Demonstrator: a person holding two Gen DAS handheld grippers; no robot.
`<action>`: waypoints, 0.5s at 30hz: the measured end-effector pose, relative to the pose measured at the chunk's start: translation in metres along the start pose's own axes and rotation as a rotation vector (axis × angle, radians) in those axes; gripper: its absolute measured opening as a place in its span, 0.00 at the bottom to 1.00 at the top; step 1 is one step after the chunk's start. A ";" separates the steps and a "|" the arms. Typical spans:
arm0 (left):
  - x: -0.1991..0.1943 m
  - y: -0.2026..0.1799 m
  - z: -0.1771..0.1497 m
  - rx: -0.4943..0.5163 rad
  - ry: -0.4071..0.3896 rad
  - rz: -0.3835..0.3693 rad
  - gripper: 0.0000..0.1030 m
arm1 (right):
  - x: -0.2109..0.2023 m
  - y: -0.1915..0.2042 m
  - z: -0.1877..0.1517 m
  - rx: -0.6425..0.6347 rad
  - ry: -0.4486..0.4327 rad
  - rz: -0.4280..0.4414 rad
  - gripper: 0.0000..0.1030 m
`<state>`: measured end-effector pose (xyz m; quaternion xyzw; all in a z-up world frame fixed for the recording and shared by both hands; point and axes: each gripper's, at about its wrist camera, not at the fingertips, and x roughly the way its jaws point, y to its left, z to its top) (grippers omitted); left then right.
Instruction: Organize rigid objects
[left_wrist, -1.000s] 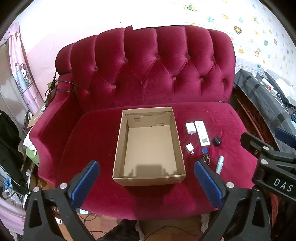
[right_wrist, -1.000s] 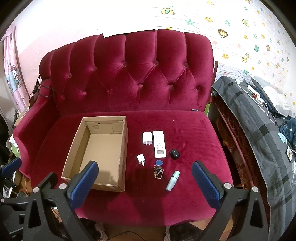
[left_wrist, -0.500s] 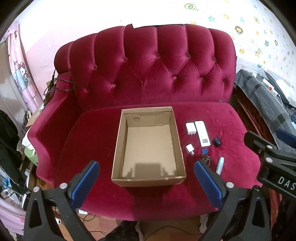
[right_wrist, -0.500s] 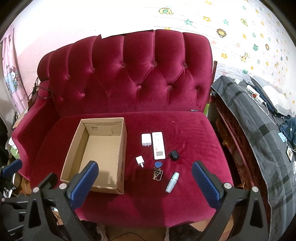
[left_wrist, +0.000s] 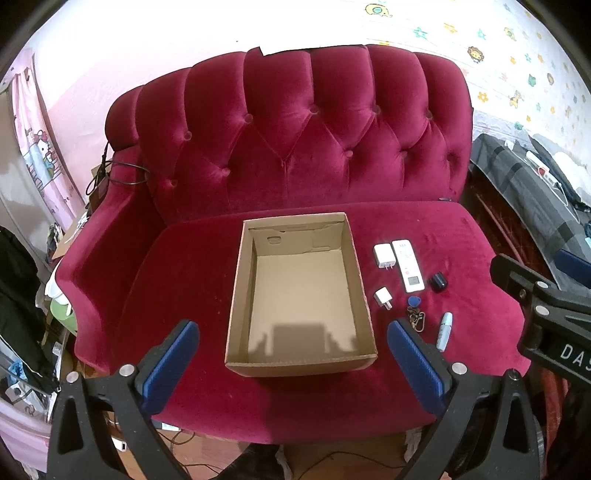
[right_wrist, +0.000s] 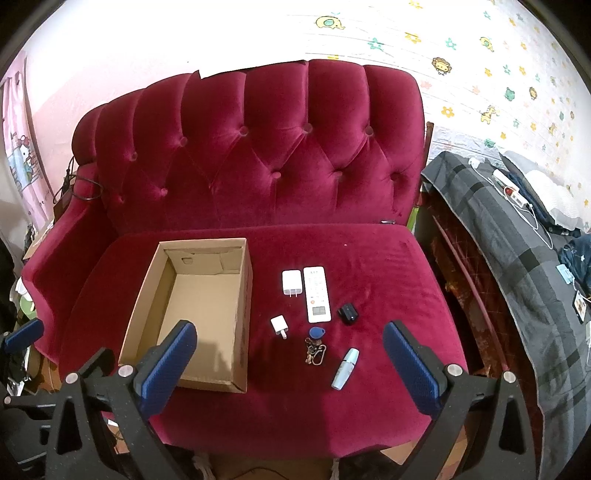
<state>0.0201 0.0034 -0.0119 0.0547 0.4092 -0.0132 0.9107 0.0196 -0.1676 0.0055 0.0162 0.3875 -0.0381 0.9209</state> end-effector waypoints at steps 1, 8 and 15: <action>0.000 0.000 0.000 0.000 -0.001 0.001 1.00 | 0.001 0.000 0.000 0.000 0.000 0.000 1.00; 0.002 0.001 0.004 0.001 0.006 0.000 1.00 | 0.003 -0.001 0.001 0.003 0.001 0.000 1.00; 0.002 -0.003 0.004 0.001 -0.002 -0.004 1.00 | 0.001 -0.003 0.001 0.022 0.005 0.013 1.00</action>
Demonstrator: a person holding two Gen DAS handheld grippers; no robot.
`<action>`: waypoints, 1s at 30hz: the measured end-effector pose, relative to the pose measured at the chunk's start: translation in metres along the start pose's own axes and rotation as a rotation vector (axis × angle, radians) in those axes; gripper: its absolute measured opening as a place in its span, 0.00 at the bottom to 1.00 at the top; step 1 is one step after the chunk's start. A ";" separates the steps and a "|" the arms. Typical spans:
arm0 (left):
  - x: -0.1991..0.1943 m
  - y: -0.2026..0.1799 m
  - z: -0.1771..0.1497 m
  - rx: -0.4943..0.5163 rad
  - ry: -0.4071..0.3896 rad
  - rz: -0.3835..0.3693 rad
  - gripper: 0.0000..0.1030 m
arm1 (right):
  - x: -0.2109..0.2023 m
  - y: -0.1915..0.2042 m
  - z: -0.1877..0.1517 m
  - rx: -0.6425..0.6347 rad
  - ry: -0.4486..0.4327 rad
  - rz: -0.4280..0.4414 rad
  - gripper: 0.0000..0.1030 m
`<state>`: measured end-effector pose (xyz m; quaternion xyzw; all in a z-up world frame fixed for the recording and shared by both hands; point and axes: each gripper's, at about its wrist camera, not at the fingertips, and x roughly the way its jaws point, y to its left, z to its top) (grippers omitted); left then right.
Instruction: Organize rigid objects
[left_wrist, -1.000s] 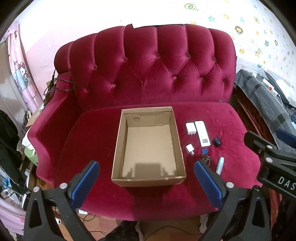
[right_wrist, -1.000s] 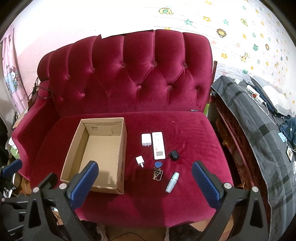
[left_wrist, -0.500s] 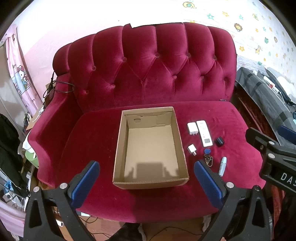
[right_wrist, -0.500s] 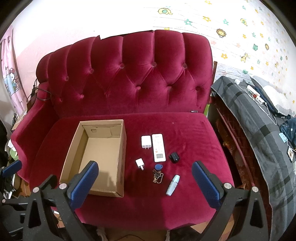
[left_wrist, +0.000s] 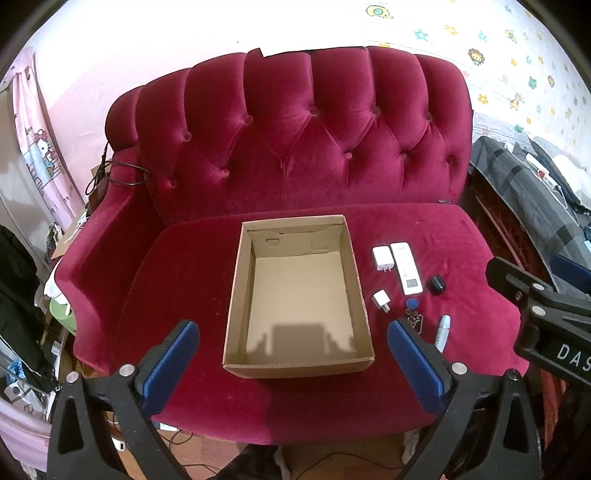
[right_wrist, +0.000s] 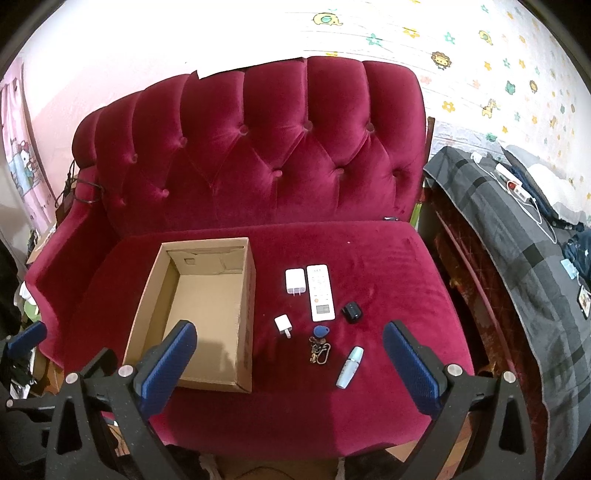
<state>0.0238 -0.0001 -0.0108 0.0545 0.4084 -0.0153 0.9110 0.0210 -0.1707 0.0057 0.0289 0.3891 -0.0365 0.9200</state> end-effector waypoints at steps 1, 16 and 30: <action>0.001 0.000 0.001 0.003 0.001 0.002 1.00 | 0.000 0.000 0.001 0.000 -0.001 0.000 1.00; 0.005 -0.005 -0.003 0.009 0.015 -0.002 1.00 | 0.010 -0.001 0.001 0.001 0.014 0.002 1.00; 0.056 0.011 0.011 0.009 0.065 -0.004 1.00 | 0.060 -0.011 0.006 0.007 0.050 -0.021 1.00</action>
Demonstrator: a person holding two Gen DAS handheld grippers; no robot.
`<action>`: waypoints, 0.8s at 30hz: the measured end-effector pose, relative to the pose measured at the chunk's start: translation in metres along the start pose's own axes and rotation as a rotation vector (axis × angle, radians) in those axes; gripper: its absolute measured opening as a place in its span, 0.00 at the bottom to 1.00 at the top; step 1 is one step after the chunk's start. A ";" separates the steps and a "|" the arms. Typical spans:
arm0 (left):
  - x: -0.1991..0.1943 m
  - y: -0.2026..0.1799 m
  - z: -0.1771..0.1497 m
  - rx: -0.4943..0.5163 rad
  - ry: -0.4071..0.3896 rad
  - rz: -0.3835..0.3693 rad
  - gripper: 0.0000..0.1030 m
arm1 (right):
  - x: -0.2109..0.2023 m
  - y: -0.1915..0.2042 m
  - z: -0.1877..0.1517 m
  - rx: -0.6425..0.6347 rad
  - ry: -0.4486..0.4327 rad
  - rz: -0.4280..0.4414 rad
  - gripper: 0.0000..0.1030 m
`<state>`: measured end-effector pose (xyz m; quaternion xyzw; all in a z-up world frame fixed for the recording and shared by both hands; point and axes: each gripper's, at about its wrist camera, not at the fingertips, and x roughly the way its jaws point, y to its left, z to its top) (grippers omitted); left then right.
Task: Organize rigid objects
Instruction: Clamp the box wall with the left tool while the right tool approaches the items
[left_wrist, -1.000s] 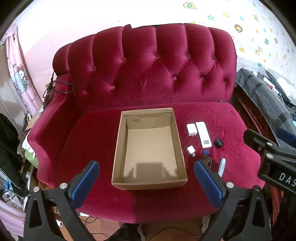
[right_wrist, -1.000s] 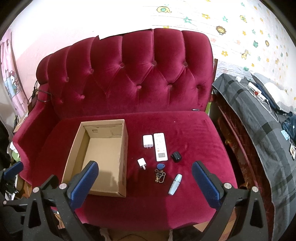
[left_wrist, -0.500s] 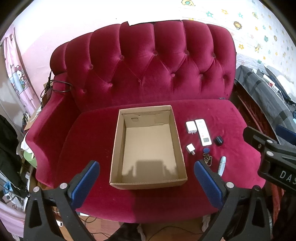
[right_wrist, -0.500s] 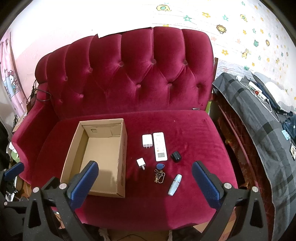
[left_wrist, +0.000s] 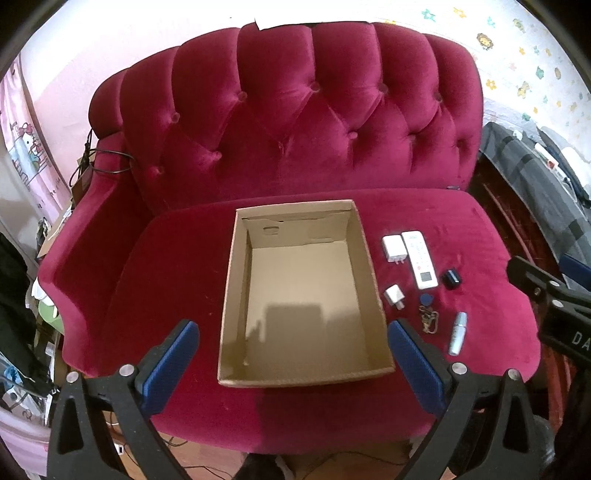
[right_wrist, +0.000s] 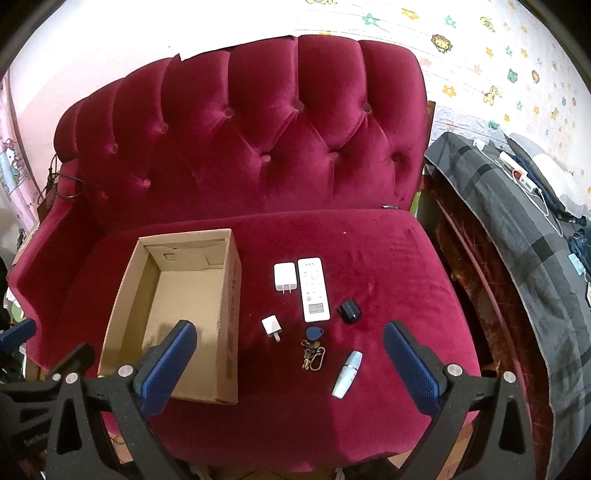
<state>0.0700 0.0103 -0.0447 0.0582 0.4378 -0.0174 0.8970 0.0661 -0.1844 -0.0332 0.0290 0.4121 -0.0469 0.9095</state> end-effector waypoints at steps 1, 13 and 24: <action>0.006 0.003 0.002 -0.001 0.003 0.006 1.00 | 0.006 0.000 0.001 -0.001 0.003 -0.001 1.00; 0.074 0.041 0.019 -0.026 0.041 0.053 1.00 | 0.072 -0.003 0.016 -0.029 0.021 -0.033 1.00; 0.143 0.078 0.022 -0.051 0.079 0.050 1.00 | 0.127 0.000 0.037 -0.035 0.020 -0.049 1.00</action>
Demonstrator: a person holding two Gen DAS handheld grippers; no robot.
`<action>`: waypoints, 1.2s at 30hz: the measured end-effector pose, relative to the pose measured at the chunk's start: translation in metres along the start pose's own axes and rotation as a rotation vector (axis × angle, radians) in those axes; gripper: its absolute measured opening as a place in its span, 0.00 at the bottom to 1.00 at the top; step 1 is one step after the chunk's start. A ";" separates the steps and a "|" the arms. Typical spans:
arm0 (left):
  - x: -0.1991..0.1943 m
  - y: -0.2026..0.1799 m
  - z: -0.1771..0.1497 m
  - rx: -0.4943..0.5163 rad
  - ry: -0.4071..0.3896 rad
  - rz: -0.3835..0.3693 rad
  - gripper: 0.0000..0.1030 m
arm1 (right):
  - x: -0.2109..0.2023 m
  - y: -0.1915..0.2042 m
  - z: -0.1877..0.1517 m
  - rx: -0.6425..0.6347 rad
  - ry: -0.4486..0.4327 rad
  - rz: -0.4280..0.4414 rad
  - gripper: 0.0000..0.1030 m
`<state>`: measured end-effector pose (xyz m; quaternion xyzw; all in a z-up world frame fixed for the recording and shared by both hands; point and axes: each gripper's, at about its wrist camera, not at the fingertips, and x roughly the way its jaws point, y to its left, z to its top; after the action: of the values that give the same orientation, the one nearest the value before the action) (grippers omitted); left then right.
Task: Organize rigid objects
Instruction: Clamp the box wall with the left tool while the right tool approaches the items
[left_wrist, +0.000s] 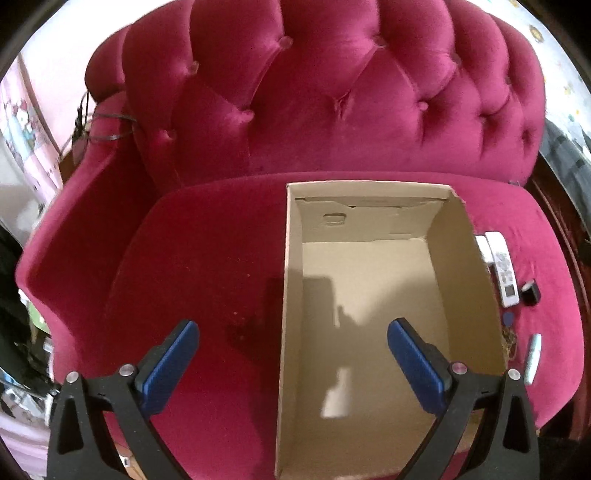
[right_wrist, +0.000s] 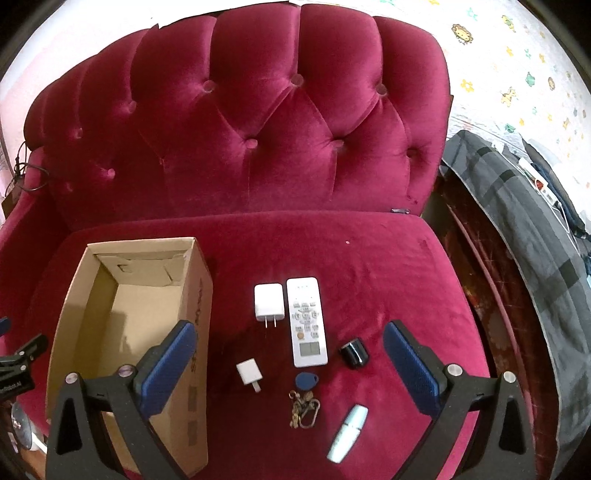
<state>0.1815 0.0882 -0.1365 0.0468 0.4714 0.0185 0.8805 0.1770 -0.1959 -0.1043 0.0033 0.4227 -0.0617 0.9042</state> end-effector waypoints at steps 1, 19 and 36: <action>0.009 0.004 0.001 -0.014 0.009 -0.007 1.00 | 0.004 0.000 0.000 0.000 0.000 0.000 1.00; 0.079 0.002 0.000 0.028 0.071 -0.086 0.59 | 0.051 -0.005 -0.018 0.020 0.057 -0.027 1.00; 0.090 0.009 -0.009 -0.026 0.059 -0.070 0.15 | 0.051 -0.021 -0.027 0.017 0.052 -0.071 1.00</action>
<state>0.2241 0.1051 -0.2151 0.0186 0.4981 -0.0048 0.8669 0.1863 -0.2203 -0.1599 -0.0024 0.4453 -0.0975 0.8900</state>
